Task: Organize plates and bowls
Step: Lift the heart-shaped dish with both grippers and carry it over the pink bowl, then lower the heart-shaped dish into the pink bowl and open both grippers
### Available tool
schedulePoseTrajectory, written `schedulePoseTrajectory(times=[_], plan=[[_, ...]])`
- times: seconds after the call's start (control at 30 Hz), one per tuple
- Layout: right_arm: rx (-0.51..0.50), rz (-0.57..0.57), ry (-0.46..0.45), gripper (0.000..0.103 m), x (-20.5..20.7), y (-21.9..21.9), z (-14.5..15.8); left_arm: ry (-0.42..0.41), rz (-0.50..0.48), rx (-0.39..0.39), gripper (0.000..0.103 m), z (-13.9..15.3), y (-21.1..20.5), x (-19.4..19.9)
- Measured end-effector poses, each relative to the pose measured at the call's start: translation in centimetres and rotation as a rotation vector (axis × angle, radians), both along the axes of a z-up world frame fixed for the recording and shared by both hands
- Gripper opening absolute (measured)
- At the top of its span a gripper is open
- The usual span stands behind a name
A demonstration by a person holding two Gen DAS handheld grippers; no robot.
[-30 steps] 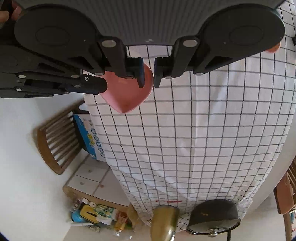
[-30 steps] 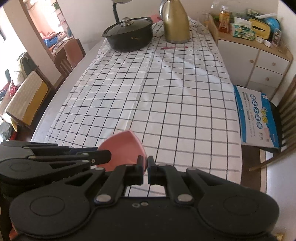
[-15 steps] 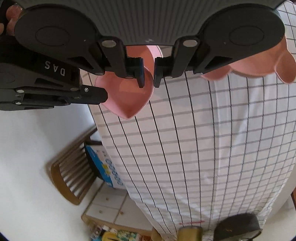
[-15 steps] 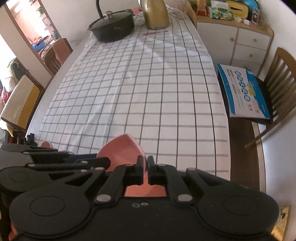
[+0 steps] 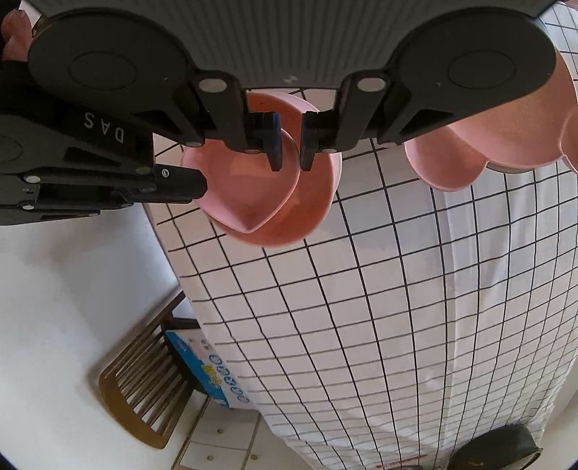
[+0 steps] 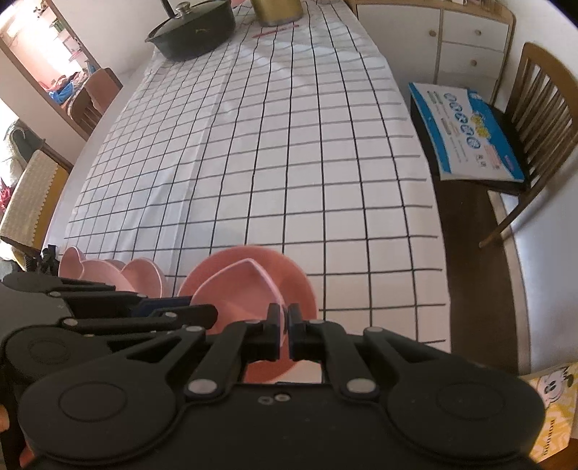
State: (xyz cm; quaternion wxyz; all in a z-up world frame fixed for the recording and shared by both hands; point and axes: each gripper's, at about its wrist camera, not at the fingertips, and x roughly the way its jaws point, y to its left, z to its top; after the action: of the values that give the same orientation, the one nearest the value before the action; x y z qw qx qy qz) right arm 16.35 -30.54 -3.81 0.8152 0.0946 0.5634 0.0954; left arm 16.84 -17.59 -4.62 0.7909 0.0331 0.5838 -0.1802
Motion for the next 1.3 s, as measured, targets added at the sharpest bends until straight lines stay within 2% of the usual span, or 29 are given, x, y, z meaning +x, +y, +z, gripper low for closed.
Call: schedulePoseTrajectory(times=[0.4, 0.6, 0.7, 0.9, 1.03, 1.3], plan=[[-0.008, 0.007, 0.031, 0.003, 0.3, 0.5, -2.2, 0.023, -0.026, 0.046, 0.01, -1.7, -0.2, 0.9], [-0.029, 0.02, 0.04, 0.002, 0.7, 1.0, -2.4, 0.049, -0.014, 0.032, 0.01, -2.5, 0.2, 1.4], [-0.028, 0.023, 0.042, 0.006, 0.7, 1.1, -2.4, 0.056, -0.016, 0.018, 0.01, -2.5, 0.3, 1.6], [-0.031, 0.028, 0.034, 0.015, 0.6, 1.3, -1.8, 0.052, -0.009, -0.006, 0.01, -2.2, 0.7, 1.6], [-0.035, 0.048, 0.017, 0.016, 0.3, 1.4, -1.0, 0.036, -0.009, -0.028, 0.01, -1.3, 0.9, 1.4], [-0.038, 0.092, -0.036, 0.022, -0.9, 1.8, 1.2, -0.006, -0.007, -0.092, 0.01, 1.0, 1.9, 0.5]])
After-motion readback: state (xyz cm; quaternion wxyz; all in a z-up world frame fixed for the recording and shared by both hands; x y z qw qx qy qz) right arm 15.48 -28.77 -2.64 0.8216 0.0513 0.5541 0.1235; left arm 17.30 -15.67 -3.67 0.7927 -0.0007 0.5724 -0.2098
